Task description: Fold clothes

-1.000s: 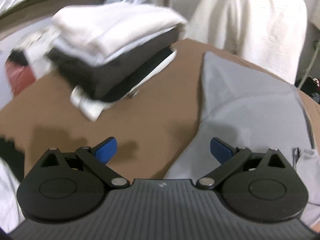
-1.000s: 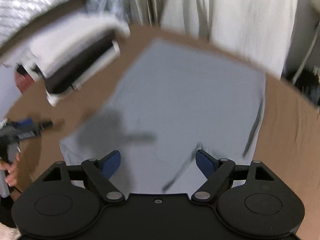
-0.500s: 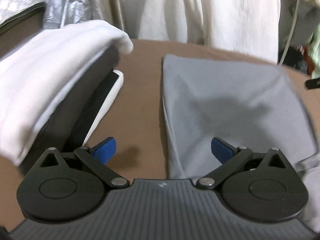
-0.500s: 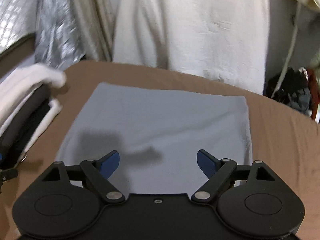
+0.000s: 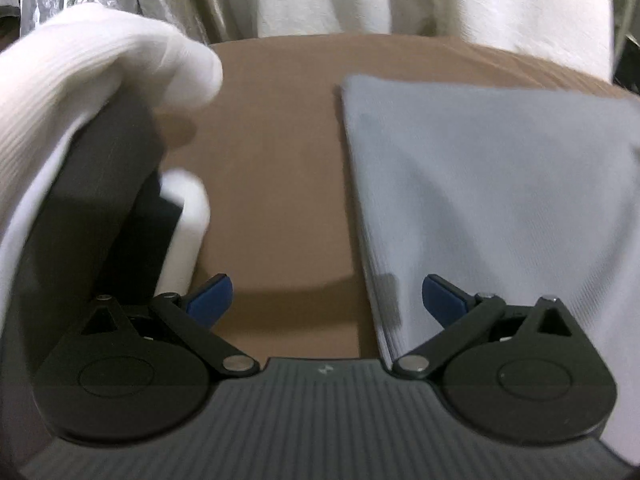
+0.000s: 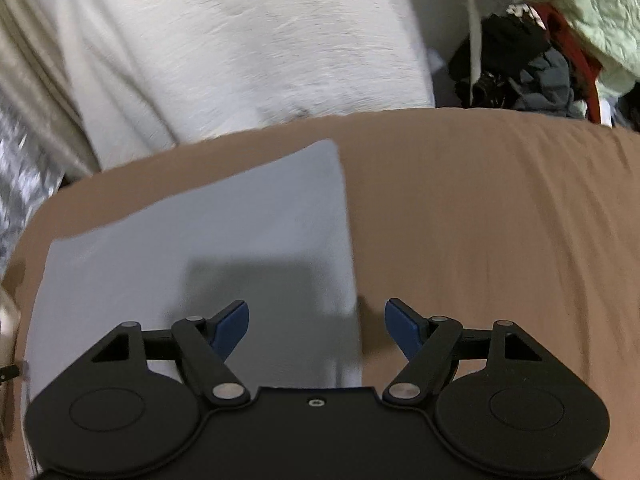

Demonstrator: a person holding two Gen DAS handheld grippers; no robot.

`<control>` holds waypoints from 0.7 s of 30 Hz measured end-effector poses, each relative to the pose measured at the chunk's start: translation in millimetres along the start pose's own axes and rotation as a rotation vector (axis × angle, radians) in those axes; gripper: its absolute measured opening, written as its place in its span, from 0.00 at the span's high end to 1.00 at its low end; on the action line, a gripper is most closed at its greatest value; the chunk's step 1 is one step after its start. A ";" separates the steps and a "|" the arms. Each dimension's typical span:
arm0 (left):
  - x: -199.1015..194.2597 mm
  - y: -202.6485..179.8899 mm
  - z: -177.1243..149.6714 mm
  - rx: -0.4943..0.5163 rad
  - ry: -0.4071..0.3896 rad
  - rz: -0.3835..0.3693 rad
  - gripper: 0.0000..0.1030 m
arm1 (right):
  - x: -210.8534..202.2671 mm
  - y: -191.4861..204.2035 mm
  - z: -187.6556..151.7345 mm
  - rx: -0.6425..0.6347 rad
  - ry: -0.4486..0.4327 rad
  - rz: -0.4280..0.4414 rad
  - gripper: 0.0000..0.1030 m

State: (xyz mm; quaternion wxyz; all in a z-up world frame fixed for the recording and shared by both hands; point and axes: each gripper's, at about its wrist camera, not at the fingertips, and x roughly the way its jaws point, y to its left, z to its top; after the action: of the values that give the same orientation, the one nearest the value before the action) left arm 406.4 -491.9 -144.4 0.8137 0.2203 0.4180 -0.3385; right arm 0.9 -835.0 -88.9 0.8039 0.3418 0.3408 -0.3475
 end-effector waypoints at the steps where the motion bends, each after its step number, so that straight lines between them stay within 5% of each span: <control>1: 11.3 3.4 8.5 -0.028 0.004 -0.021 0.00 | 8.6 -1.9 4.9 0.008 -0.002 0.006 0.22; 5: 43.4 18.4 31.7 -0.186 0.016 -0.143 0.00 | 42.9 -6.2 20.4 0.057 0.011 -0.001 0.22; 8: 63.0 23.6 44.0 -0.262 0.030 -0.206 0.00 | 57.7 -9.2 27.9 0.188 0.016 0.093 0.22; 17: 65.9 -6.4 56.3 -0.143 0.024 -0.189 0.02 | 96.8 22.6 45.2 0.016 -0.011 -0.092 0.18; 18: 65.9 -9.9 57.9 -0.129 0.023 -0.188 0.21 | 96.3 25.4 44.3 -0.019 -0.032 -0.089 0.18; 19: 65.8 -13.5 59.5 -0.114 0.023 -0.187 0.36 | 94.8 28.4 43.1 -0.058 -0.057 -0.083 0.22; 20: 65.8 -17.0 61.1 -0.100 0.022 -0.186 0.52 | 93.2 31.3 42.0 -0.097 -0.082 -0.077 0.52; 21: 65.8 -20.6 62.7 -0.086 0.022 -0.185 0.67 | 89.5 34.6 40.6 -0.139 -0.120 -0.099 0.91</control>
State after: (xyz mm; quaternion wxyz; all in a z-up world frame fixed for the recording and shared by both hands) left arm 452.2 -570.1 -165.8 0.7831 0.1492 0.4595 -0.3916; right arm 88.0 -877.9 -126.7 0.8263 0.2467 0.3319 -0.3824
